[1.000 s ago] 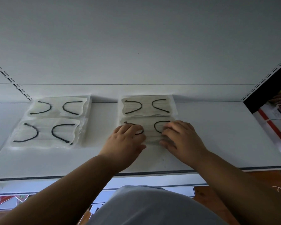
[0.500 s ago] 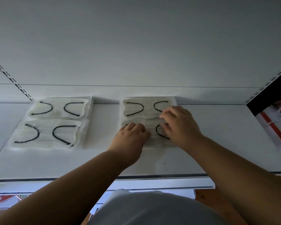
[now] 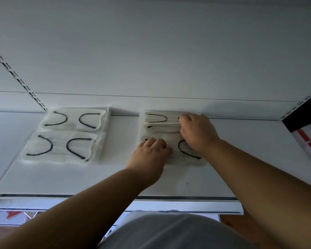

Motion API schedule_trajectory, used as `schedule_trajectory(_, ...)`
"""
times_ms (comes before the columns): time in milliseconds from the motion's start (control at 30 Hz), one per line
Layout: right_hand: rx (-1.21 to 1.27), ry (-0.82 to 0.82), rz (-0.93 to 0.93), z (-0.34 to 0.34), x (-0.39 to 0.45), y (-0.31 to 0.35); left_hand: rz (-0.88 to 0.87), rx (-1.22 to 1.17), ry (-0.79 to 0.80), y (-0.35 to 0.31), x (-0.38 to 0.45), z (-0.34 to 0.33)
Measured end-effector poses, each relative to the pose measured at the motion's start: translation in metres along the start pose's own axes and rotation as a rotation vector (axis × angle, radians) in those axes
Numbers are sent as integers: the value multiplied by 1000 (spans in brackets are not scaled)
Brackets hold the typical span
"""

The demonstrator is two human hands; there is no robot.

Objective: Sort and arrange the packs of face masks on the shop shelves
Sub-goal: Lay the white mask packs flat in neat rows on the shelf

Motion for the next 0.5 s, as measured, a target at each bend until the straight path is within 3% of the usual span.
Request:
schedule_trajectory(333,163,-110,-157,10,-9,-2,9,-25,-18,-1,-2,2)
schedule_trajectory(500,154,-266,-169,18,-16,-2,7,-42,-22,3,-6,2)
Point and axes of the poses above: each hand's wrist, its own x-axis towards the middle knuckle, its own z-axis out of the back of the hand, y = z × x, the point moved 1 cm from there along x, towards the middle knuckle, and after that the axes turned 7 degrees about -y, right-handed, at the moved point
